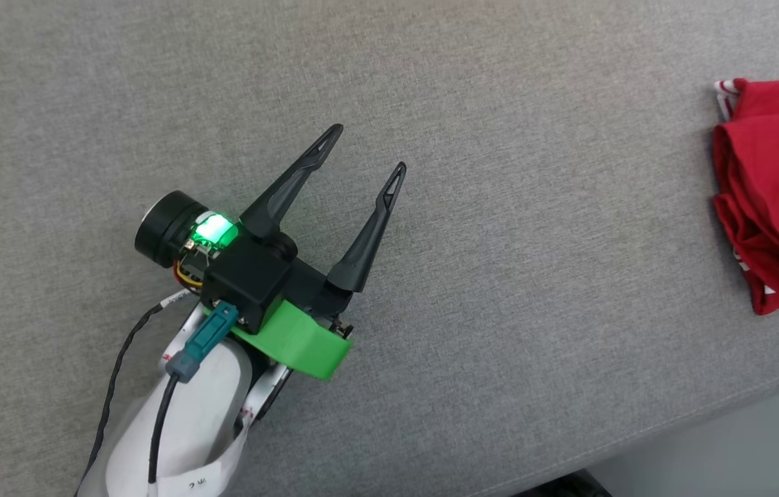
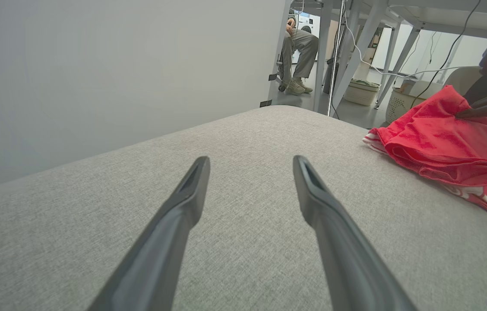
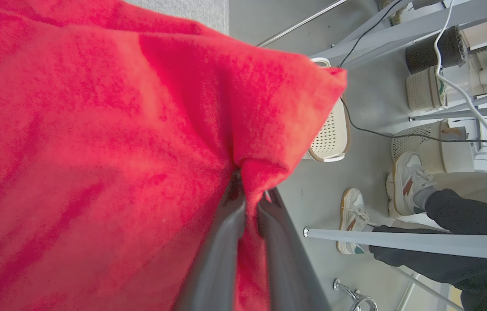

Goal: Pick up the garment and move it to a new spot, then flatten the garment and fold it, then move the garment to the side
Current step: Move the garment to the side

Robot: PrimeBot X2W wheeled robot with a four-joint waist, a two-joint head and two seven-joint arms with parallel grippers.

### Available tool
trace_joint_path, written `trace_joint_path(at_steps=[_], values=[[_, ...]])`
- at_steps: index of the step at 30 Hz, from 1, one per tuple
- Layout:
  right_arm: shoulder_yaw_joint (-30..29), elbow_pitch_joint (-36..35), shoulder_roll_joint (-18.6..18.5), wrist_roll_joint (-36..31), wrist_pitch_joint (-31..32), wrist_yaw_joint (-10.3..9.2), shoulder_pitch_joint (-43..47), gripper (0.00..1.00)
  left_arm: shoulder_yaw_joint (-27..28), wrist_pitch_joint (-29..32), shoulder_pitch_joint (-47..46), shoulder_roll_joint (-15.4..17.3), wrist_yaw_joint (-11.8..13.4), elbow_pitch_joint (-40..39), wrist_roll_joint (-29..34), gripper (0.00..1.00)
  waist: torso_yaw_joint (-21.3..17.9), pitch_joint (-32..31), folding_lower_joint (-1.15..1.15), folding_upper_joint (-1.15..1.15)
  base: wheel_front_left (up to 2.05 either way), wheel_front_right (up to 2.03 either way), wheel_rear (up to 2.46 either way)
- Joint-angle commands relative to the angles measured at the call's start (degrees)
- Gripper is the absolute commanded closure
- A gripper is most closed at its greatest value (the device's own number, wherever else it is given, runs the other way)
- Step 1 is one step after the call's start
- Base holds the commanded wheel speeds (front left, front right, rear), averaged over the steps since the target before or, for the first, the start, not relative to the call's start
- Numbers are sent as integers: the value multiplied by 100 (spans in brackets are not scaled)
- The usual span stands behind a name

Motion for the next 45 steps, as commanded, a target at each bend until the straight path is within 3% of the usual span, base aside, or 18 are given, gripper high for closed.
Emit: trace_joint_path(at_steps=[1, 8, 9, 10, 19, 25, 32, 37, 45], values=[[-73, 119, 85, -50, -105, -5, -145, 100, -5, 43, -105, 58, 14, -89, 51, 0, -50, 281, -1, 0, 0, 0, 0], [-264, 628, 297, -230, -435, -5, -369, 100, -36, 56, -111, 91, 62, -226, 60, 0, 111, 232, -1, 0, 0, 0, 0], [-281, 665, 306, -251, -449, -5, -381, 72, -39, 46, -105, 83, 68, -219, 52, 0, 130, 211, -1, 0, 0, 0, 0], [-313, 709, 318, -306, -501, -5, -406, 0, -41, 24, -88, 66, 83, -197, 31, 0, 162, 159, -1, 0, 0, 0, 0], [-500, 727, 343, -397, -658, -5, -330, 0, 26, -272, 165, -89, 216, 226, -167, 0, 425, -545, -1, 0, 0, 0, 0], [-509, 8, 659, -142, -782, -5, -18, 0, 281, -405, 593, -190, 382, 747, -414, 0, 628, -1357, -1, 0, 0, 0, 0], [-887, -1317, 1425, 369, -1102, -5, 694, 0, 716, -437, 1143, -349, 529, 967, -675, 0, 882, -2161, -1, 0, 0, 0, 0], [-1212, -2189, 2014, 442, -1367, -5, 1448, 0, 956, -439, 1487, -494, 496, 975, -730, 0, 1138, -2509, -1, 0, 0, 0, 0], [-1614, -3012, 2847, 372, -1870, -5, 2532, 0, 1393, -439, 1980, -739, 567, 823, -446, 0, 1542, -2816, -1, 0, 0, 0, 0]])
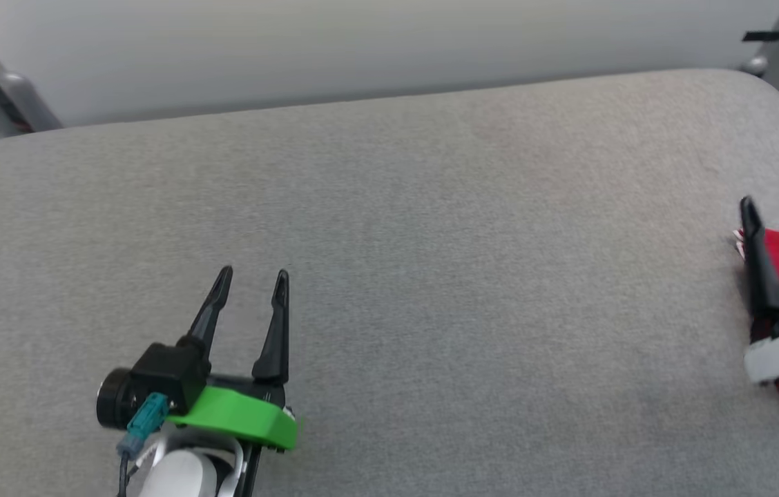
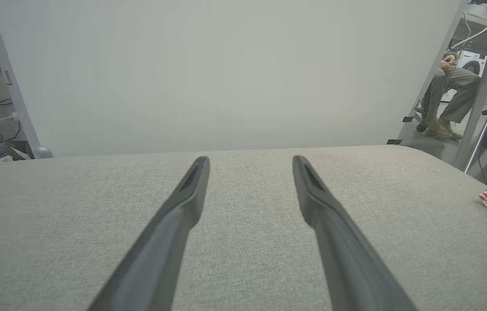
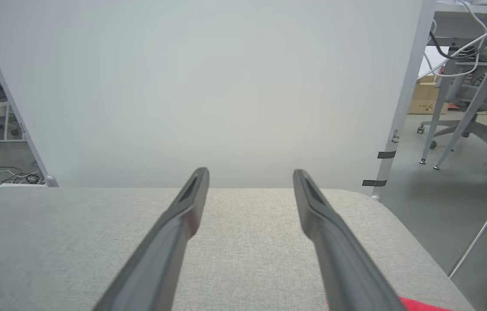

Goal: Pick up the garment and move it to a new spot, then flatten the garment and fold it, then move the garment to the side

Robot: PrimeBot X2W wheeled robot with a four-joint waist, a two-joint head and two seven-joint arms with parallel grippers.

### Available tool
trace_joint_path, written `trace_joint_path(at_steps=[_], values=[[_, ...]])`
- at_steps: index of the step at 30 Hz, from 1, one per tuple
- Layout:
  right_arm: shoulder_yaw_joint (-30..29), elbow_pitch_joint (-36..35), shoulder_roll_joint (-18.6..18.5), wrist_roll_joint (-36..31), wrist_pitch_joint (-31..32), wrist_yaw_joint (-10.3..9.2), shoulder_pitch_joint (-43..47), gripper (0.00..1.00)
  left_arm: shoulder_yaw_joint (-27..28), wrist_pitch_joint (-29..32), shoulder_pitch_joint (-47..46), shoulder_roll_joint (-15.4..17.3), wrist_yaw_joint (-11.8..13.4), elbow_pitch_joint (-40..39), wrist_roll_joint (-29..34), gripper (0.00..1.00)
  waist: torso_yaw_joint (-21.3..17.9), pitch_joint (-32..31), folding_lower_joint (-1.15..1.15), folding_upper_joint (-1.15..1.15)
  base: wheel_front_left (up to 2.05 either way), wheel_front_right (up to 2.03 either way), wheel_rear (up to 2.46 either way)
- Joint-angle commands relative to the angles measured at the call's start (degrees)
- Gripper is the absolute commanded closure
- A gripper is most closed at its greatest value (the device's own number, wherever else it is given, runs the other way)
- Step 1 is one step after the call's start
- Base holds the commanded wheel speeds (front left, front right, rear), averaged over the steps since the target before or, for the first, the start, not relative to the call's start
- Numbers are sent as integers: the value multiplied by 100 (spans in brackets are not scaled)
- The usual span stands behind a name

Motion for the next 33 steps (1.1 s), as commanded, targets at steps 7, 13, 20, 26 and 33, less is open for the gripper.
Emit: trace_joint_path(at_steps=[7, 13, 20, 26, 33], values=[[-34, -272, 696, -111, -332, -5, 809, 0, 309, -33, 415, -232, -206, 65, 133, 0, 514, -453, 1, 0, 0, 0, 0], [107, -131, 987, -145, -534, -5, 1099, 0, 504, -33, 528, -370, -347, 159, 192, 0, 552, -452, 1, 0, 0, 0, 0], [201, 97, 1081, -192, -618, -5, 1133, 0, 690, -33, 571, -464, -462, 336, 211, 0, 556, -468, 1, 0, 0, 0, 0], [153, 150, 1083, -179, -637, -5, 1097, 0, 799, -33, 595, -505, -500, 376, 313, 0, 541, -504, 1, 0, 0, 0, 0], [104, 151, 1107, -188, -641, -5, 1110, 0, 815, -34, 568, -528, -526, 379, 435, 0, 546, -498, 1, 0, 0, 0, 0]])
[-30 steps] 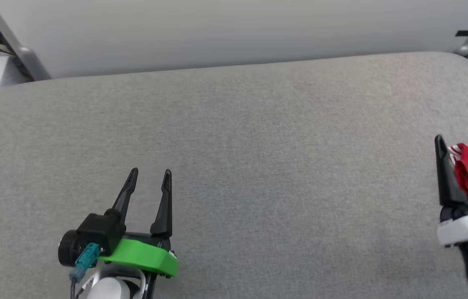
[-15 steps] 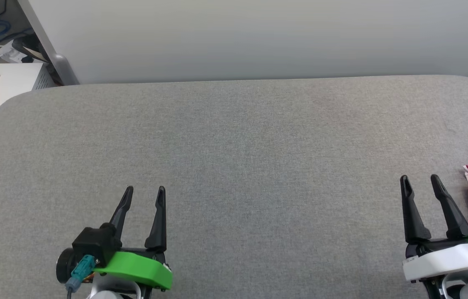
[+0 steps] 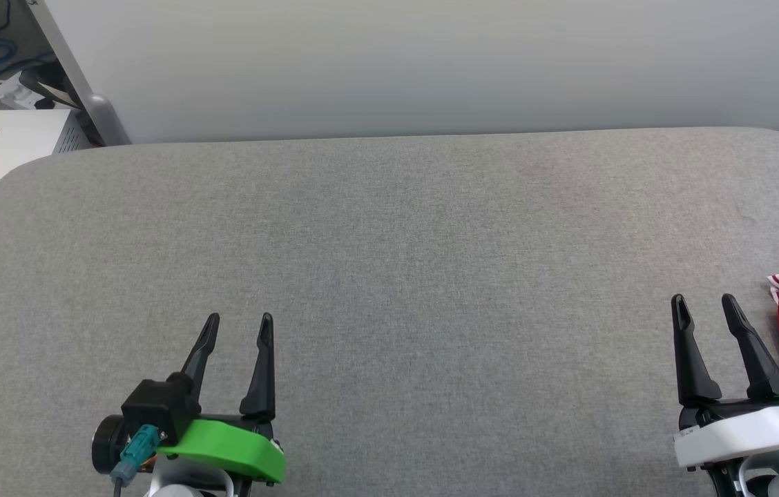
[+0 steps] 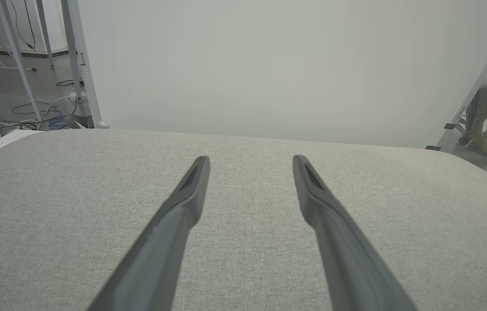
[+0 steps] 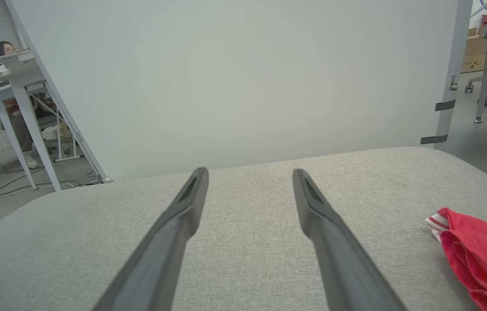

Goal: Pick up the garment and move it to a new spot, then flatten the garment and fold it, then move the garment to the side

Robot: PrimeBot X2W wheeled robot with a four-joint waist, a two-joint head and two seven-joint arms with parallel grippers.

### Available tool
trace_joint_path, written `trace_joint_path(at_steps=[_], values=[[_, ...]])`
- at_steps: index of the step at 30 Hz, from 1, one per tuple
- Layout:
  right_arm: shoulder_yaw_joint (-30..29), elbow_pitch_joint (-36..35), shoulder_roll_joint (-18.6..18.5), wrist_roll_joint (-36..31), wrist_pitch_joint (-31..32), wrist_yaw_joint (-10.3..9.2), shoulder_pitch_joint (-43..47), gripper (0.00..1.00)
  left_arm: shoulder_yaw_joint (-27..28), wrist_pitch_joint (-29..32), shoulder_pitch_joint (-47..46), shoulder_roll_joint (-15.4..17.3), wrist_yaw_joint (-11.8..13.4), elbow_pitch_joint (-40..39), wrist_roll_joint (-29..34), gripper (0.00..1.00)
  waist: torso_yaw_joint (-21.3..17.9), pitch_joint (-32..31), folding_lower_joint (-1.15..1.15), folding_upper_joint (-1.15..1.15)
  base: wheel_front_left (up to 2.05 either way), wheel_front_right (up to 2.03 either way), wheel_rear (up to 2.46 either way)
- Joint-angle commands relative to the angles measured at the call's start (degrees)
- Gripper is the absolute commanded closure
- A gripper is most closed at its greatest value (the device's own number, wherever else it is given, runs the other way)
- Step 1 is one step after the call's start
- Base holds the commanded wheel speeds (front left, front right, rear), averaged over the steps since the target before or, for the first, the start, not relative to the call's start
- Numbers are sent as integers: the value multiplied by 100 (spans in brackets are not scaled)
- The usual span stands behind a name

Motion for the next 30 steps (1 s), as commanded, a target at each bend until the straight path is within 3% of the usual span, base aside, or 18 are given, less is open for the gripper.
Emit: trace_joint_path(at_steps=[1, 16, 17, 30], values=[[-5, 7, 14, -40, -52, -4, -7, 0, 3, -34, 77, -32, -40, -21, 59, 0, -1, -4, 0, 0, 0, 0, 0], [166, -2, -7, -36, -53, -4, 20, 0, 34, -34, 78, -40, -27, -94, 85, 0, -33, 12, 0, 0, 0, 0, 0], [156, 1, 1, -68, 1, 0, 2, 100, 16, 1, 4, -14, -20, -73, 133, 100, -34, 10, 0, 0, 0, 0, 0], [126, -10, 71, -243, 126, 1, -6, 100, 30, 128, -1, -14, 35, -116, 223, 100, -28, -7, 0, 0, 0, 0, 0]])
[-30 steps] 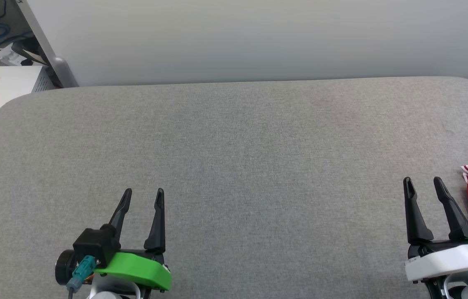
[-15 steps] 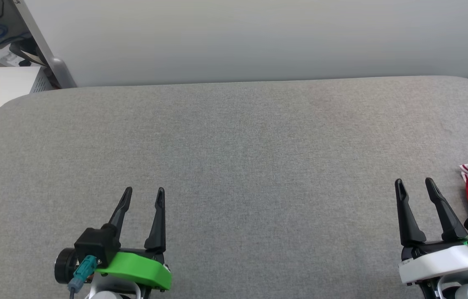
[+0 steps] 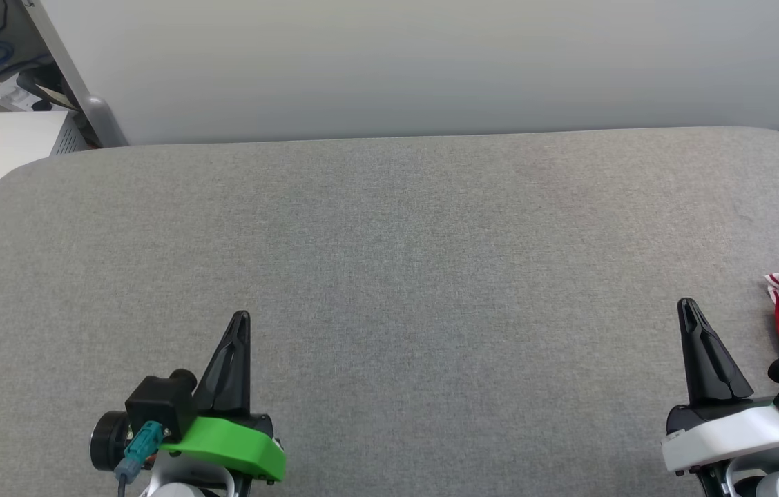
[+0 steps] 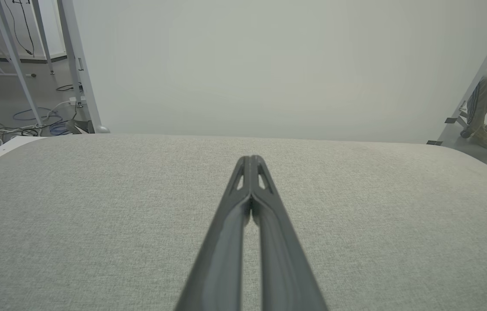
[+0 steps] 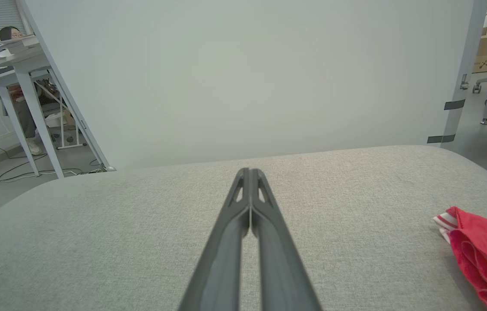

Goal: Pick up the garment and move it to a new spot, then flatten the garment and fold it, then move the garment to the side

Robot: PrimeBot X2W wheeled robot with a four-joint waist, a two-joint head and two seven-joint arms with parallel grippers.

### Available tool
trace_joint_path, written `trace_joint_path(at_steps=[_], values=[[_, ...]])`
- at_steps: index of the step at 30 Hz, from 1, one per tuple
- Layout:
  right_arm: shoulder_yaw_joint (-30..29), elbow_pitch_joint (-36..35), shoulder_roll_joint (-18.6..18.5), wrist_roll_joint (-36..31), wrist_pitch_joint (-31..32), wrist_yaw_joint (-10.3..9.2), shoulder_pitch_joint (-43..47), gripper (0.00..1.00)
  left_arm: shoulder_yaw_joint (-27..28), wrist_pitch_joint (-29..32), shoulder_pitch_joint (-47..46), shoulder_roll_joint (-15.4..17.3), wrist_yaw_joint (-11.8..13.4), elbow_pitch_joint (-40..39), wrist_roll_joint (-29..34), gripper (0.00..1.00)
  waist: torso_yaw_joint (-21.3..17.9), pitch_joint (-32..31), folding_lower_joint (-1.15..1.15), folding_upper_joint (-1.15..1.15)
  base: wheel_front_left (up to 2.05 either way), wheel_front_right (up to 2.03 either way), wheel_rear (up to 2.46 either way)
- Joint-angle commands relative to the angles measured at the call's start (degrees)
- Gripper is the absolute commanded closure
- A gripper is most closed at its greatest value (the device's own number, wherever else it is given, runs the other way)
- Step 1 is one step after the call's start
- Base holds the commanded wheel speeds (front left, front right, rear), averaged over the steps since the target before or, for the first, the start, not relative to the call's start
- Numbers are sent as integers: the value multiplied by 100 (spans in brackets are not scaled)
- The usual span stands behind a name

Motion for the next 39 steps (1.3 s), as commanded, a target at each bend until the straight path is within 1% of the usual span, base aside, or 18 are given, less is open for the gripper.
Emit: trace_joint_path(at_steps=[1, 39], values=[[-10, -12, 47, -68, 40, 0, -8, 100, 20, 26, 0, -3, 34, -33, 66, 100, 1, -2, 0, 0, 0, 0, 0], [-100, -59, 308, -728, 482, -2, -37, 100, 117, 475, 0, -12, 244, -209, 379, 100, 24, -70, 0, 0, 0, 0, 0]])
